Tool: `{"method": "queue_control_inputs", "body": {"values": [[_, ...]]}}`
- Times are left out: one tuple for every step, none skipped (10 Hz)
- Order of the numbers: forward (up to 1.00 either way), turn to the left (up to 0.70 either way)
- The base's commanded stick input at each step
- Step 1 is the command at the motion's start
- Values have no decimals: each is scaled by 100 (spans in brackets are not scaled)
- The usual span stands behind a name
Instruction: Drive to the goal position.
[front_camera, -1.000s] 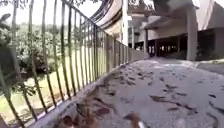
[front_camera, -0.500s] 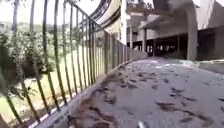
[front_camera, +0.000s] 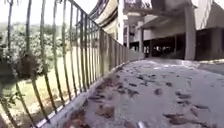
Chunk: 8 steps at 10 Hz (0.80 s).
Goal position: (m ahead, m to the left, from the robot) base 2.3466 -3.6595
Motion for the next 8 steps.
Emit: {"method": "queue_control_inputs", "body": {"values": [[50,-17],[50,-50],[50,-50],[50,-50],[50,-50],[50,-50],[50,-50],[50,-50]]}}
